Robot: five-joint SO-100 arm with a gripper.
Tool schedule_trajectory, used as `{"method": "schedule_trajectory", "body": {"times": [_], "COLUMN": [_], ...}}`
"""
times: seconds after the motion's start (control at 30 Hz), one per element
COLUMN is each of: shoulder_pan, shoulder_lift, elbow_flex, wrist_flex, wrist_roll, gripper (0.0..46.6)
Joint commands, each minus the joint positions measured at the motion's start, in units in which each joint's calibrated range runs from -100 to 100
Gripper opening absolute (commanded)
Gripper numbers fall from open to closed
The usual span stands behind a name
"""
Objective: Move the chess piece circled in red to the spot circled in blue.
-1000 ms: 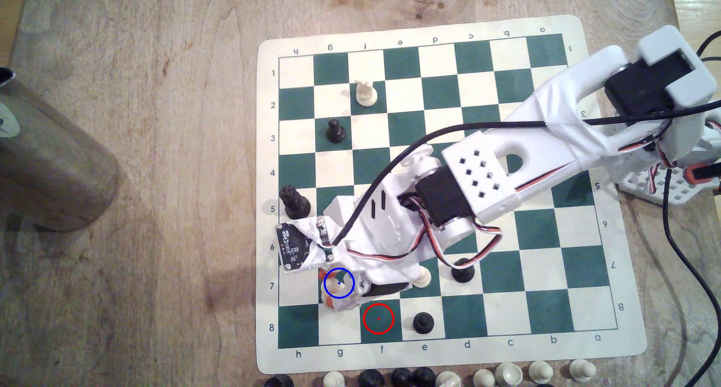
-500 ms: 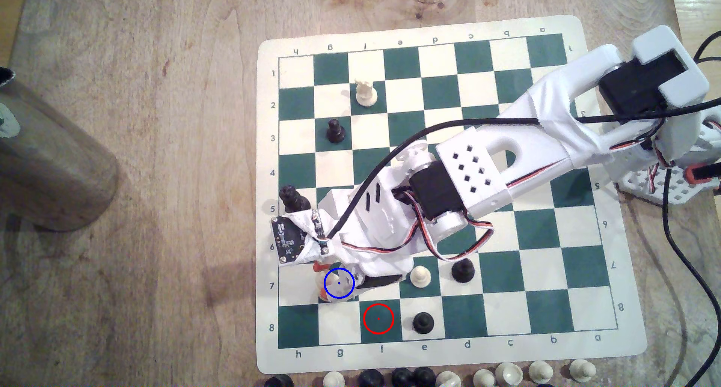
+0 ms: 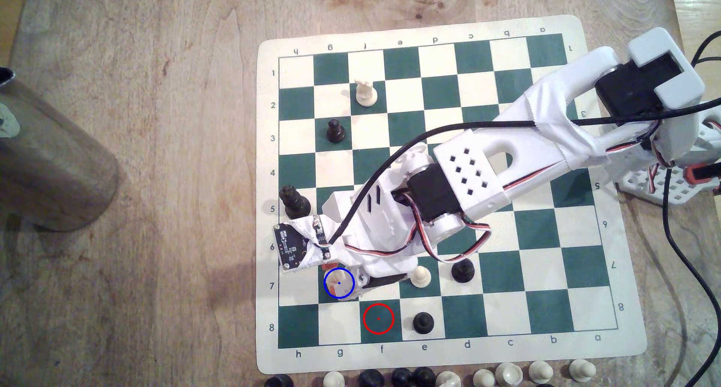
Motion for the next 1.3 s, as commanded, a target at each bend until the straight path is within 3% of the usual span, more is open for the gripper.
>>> {"method": "schedule_trajectory", "body": {"times": [0.0, 0.17, 0.27, 0.4, 0.77, 1.27], "shoulder_pan": [0.58, 0.58, 0.58, 0.58, 0.26, 3.16], "shoulder_lift": [-1.20, -1.37, -1.46, -2.14, -13.43, -49.00], "elbow_flex": [-2.58, -2.40, -2.40, -1.85, -0.76, 21.90], "wrist_flex": [0.15, 0.32, 1.87, 2.69, 11.37, 19.81], "wrist_roll": [0.34, 0.49, 0.05, -0.29, -0.05, 0.05], "gripper": [0.2, 0.2, 17.3, 26.2, 27.5, 27.2]}}
